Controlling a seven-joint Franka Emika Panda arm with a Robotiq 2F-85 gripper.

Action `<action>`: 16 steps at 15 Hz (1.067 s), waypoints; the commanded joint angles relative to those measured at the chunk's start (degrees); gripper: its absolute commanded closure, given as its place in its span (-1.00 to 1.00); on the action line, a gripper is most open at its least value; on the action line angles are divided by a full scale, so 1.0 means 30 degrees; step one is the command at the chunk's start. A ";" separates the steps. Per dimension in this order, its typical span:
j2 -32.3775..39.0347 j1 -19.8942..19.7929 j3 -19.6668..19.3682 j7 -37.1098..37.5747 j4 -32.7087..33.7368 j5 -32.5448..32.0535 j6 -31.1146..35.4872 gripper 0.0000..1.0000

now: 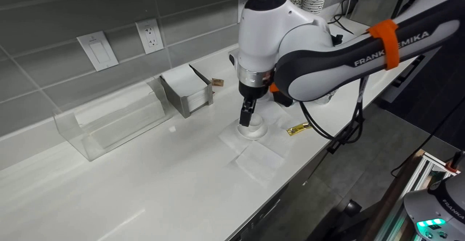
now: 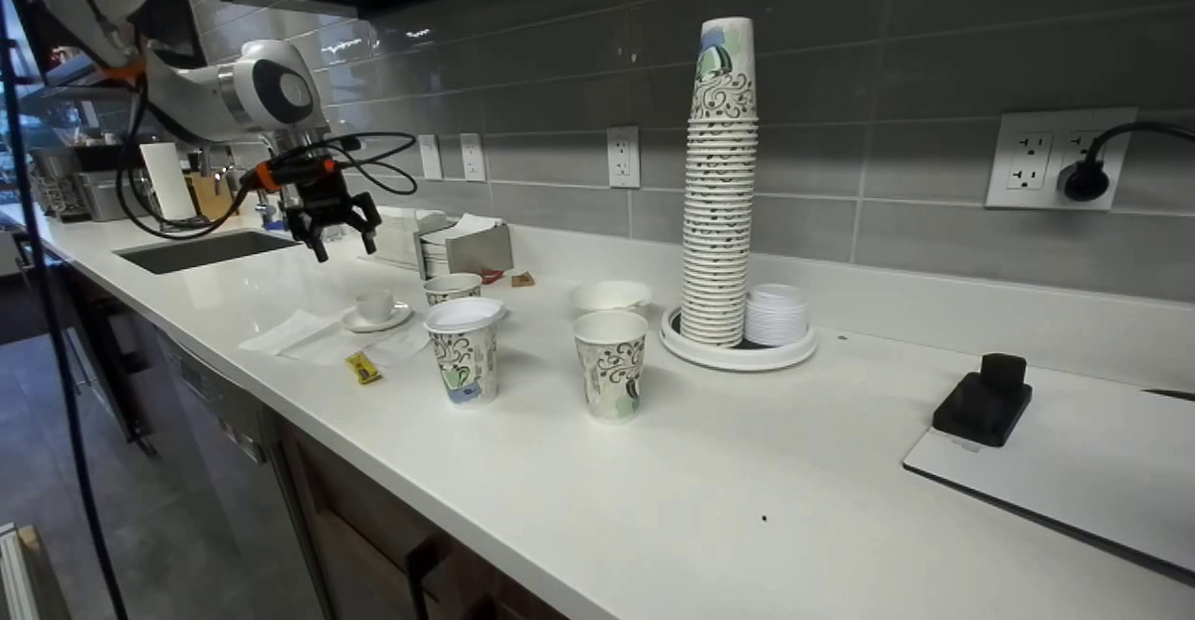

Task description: Take the tea cup off of the plate

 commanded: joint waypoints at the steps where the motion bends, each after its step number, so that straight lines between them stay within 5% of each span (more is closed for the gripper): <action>1: 0.0599 0.0576 -0.0501 -0.0093 0.0635 0.0135 -0.0076 -1.00; 4: 0.1639 0.0804 -0.0699 -0.0108 0.1630 0.0164 -0.0218 -1.00; 9: 0.2464 0.0562 -0.0983 -0.1395 0.1563 -0.0109 0.2676 -1.00; 13: 0.3104 0.0724 -0.1694 -0.1107 0.1924 -0.0353 0.2298 -1.00; 16: 0.3542 0.0770 -0.1992 -0.0817 0.2064 -0.0168 0.2213 -0.64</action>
